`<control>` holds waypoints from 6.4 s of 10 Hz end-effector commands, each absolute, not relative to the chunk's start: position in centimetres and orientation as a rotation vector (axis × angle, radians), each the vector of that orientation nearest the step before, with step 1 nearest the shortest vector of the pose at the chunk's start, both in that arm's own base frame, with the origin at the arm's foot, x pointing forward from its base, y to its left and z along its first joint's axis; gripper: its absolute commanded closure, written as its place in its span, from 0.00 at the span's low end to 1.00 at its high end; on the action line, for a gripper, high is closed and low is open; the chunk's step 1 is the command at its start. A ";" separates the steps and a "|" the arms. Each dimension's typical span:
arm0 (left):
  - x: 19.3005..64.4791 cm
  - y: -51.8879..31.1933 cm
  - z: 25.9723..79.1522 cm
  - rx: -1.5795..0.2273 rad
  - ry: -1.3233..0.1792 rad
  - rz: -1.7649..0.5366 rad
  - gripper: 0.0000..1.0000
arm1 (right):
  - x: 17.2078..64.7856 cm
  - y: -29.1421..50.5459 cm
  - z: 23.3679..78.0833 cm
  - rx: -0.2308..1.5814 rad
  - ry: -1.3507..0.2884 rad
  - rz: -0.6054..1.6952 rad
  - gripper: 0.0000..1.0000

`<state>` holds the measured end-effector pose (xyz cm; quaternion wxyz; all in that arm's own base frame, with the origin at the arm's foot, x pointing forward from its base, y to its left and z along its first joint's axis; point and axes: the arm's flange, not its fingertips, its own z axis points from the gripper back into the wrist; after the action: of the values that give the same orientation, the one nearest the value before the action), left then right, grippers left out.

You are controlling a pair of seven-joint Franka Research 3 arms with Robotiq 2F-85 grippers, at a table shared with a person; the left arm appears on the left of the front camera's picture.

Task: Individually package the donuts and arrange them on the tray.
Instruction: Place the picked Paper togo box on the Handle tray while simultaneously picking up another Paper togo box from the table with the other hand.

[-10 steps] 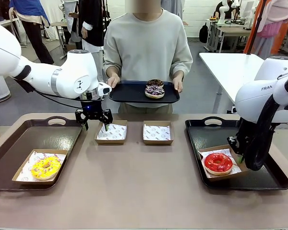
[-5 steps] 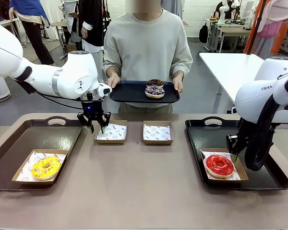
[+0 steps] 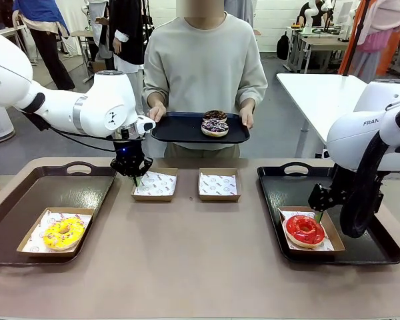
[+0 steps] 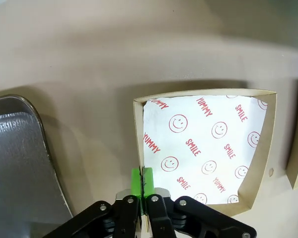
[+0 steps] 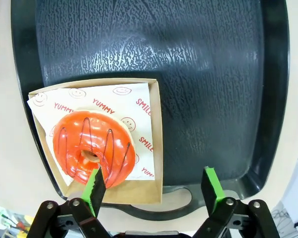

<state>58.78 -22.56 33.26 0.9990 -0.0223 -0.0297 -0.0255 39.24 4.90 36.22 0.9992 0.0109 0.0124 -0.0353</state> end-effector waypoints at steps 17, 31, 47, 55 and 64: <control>51.7 -24.7 51.4 -0.102 -0.164 -0.054 1.00 | 33.0 -24.0 43.8 1.189 -0.049 -0.332 0.00; 52.4 -24.7 50.9 -0.107 -0.165 -0.012 1.00 | 31.7 -25.0 40.9 1.198 -0.199 -0.280 0.00; 52.4 -24.7 50.9 -0.107 -0.165 -0.012 1.00 | 31.7 -25.0 40.9 1.198 -0.199 -0.280 0.00; 53.1 -23.5 51.2 -0.112 -0.159 0.006 0.99 | 33.0 -22.6 42.3 1.114 -0.205 -0.216 0.00; 49.5 -6.3 51.6 -0.163 -0.072 0.099 0.99 | 48.7 0.3 52.7 0.665 -0.123 -0.080 0.00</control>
<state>50.09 -7.05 51.94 0.9947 -0.0803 -0.0401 0.0503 46.75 -0.46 53.17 0.9285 0.3643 -0.0678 -0.0241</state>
